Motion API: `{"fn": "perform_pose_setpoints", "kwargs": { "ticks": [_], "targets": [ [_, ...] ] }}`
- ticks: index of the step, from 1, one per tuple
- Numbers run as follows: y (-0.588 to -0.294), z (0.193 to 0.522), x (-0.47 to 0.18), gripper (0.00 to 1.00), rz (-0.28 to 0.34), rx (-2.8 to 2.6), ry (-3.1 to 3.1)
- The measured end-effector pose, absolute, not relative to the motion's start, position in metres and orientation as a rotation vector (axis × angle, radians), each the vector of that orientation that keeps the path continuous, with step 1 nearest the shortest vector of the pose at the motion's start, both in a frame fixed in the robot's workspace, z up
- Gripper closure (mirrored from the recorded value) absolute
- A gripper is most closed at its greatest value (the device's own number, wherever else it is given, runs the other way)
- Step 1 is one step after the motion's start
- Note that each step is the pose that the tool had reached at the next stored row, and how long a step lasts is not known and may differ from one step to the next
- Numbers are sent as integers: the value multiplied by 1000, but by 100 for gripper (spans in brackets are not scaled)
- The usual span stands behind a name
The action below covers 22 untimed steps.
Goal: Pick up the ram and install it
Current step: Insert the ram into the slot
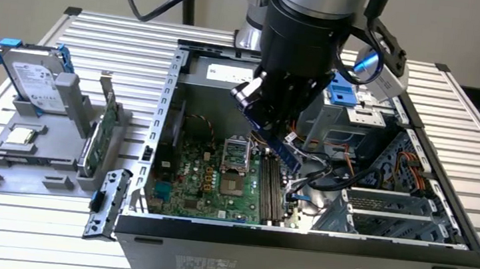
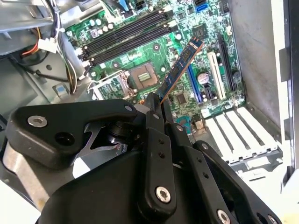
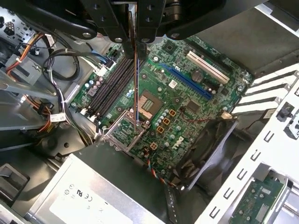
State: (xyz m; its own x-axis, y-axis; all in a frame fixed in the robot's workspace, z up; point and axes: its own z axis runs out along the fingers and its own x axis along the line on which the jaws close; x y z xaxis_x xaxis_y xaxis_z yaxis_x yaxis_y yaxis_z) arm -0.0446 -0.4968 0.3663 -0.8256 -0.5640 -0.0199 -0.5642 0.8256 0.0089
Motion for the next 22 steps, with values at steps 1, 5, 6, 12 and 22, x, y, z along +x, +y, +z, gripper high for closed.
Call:
{"fn": "perform_pose_setpoints", "kwargs": {
  "ticks": [1,5,6,12,22],
  "targets": [
    [-497,366,-45,100,22,-912,2989],
    [-497,366,-45,100,22,-903,2992],
    [-497,366,-45,100,22,-903,2992],
    [-497,366,-45,100,22,-902,2992],
    [-497,366,-45,100,23,-856,3008]
  ]
}}
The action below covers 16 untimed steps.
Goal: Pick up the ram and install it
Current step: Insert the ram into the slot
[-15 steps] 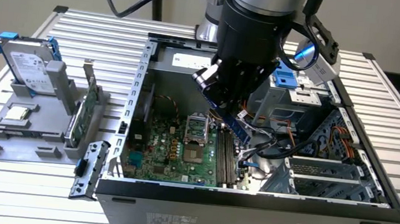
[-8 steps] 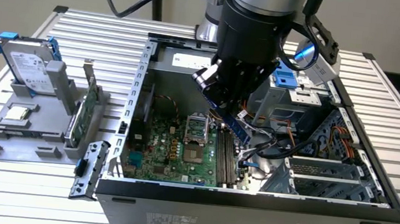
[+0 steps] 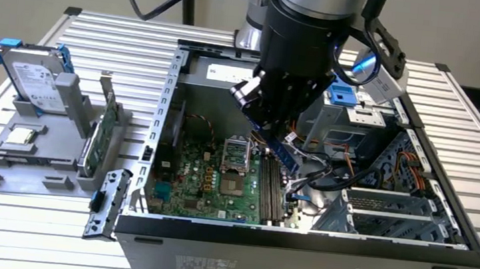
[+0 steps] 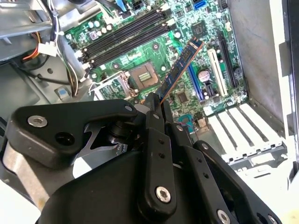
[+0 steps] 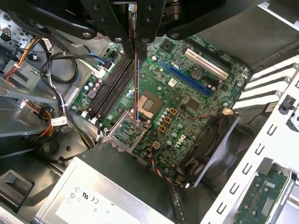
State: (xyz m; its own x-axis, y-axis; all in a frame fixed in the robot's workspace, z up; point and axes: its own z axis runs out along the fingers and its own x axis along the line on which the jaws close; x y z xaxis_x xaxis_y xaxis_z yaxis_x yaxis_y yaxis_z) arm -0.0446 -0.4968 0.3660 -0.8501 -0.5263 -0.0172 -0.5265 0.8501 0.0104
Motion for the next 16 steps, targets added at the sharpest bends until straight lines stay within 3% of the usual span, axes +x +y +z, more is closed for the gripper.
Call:
{"fn": "perform_pose_setpoints", "kwargs": {
  "ticks": [16],
  "targets": [
    [-497,365,-45,100,21,-567,3075]
  ]
}}
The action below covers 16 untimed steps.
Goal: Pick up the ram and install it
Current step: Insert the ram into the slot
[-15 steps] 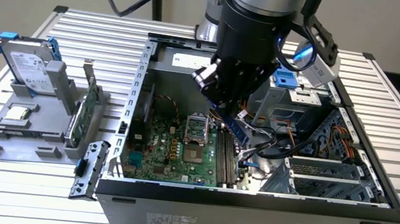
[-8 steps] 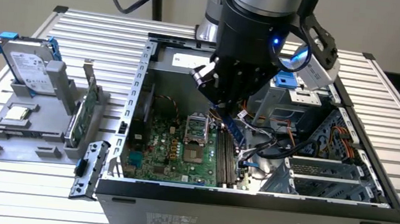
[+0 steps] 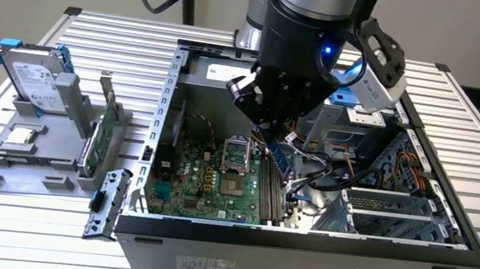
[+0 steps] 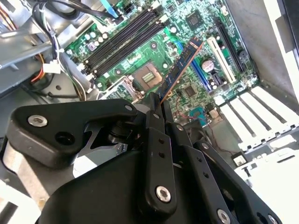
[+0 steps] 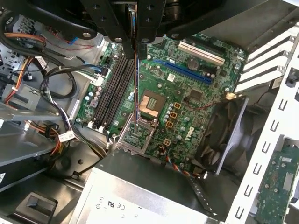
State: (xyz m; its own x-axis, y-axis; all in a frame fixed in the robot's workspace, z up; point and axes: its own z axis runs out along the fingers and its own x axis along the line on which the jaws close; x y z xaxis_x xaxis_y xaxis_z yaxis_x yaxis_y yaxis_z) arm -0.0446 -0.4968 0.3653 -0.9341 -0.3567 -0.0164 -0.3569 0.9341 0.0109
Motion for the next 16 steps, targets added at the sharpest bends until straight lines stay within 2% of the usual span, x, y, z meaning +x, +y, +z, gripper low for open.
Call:
{"fn": "perform_pose_setpoints", "kwargs": {
  "ticks": [16],
  "targets": [
    [-497,364,-45,100,19,-276,3115]
  ]
}}
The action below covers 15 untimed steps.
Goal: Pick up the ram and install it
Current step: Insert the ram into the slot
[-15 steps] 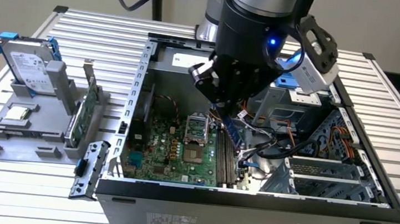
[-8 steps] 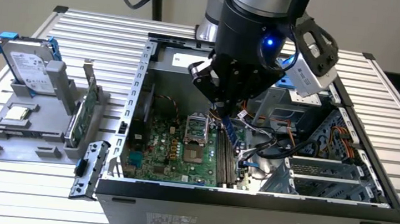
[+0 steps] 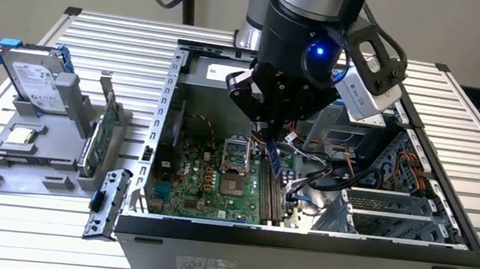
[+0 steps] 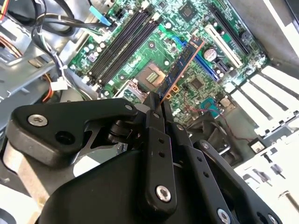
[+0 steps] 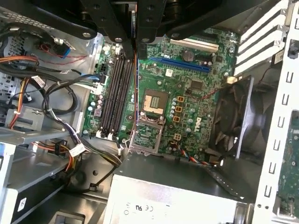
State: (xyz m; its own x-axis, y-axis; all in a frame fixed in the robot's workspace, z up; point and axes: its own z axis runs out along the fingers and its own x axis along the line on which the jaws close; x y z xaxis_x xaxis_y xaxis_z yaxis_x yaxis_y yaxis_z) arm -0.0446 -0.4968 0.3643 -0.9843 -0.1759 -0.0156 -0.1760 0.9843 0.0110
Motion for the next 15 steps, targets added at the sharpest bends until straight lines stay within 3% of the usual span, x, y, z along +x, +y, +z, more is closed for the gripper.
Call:
{"fn": "perform_pose_setpoints", "kwargs": {
  "ticks": [15],
  "targets": [
    [-497,363,-45,100,16,-48,3126]
  ]
}}
